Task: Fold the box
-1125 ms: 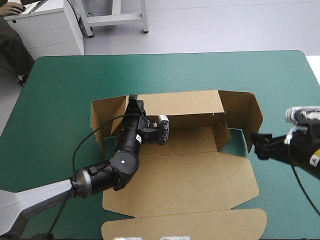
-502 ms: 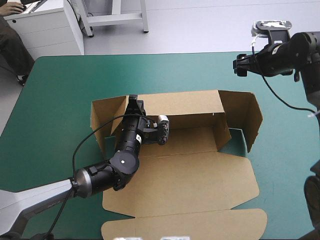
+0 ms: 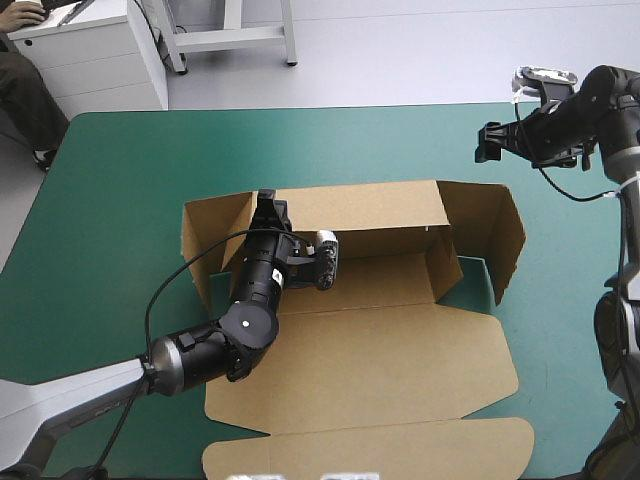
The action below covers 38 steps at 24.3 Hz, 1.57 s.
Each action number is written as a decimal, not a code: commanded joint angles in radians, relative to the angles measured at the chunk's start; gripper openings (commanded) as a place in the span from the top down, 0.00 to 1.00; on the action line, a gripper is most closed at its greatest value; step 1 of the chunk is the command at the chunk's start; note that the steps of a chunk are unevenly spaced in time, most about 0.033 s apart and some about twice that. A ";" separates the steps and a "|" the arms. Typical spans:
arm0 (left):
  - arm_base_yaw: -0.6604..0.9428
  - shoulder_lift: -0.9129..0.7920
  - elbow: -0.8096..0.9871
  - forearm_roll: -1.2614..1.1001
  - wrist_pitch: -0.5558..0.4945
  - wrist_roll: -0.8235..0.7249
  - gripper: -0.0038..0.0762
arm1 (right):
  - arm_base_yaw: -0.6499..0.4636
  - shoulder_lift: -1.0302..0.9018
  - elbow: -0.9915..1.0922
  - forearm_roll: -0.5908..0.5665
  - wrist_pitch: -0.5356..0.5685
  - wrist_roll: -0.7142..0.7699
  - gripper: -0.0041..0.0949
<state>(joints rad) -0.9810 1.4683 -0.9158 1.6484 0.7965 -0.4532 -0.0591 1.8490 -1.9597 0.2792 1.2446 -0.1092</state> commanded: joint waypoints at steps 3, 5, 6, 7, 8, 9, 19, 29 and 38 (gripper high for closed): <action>-0.005 -0.034 -0.024 0.051 0.031 -0.010 0.96 | -0.006 -0.063 0.026 0.014 0.009 -0.023 0.09; -0.005 -0.034 -0.024 0.051 0.031 -0.010 0.96 | -0.006 -0.077 0.047 0.014 0.009 -0.031 0.09; -0.005 -0.034 -0.024 0.051 0.031 -0.010 0.96 | -0.006 -0.086 0.061 0.014 0.009 -0.035 0.09; -0.005 -0.034 -0.024 0.051 0.031 -0.010 0.96 | -0.006 -0.097 0.073 0.014 0.009 -0.040 0.09; -0.005 -0.034 -0.024 0.051 0.031 -0.010 0.96 | -0.006 -0.106 0.086 0.014 0.009 -0.044 0.09; -0.005 -0.034 -0.024 0.051 0.031 -0.010 0.96 | -0.006 -0.119 0.102 0.014 0.009 -0.046 0.09; -0.005 -0.034 -0.024 0.051 0.031 -0.010 0.96 | -0.006 -0.265 0.353 0.023 0.003 -0.130 0.11; -0.005 -0.034 -0.024 0.051 0.031 -0.010 0.96 | -0.006 -0.437 0.705 0.170 -0.220 -0.299 0.11; -0.005 -0.034 -0.024 0.045 0.016 -0.010 0.96 | -0.006 -0.489 0.880 0.364 -0.273 -0.654 0.11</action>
<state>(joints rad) -0.9810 1.4683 -0.9158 1.6484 0.7942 -0.4532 -0.0602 1.4007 -1.0793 0.5444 0.9991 -0.6443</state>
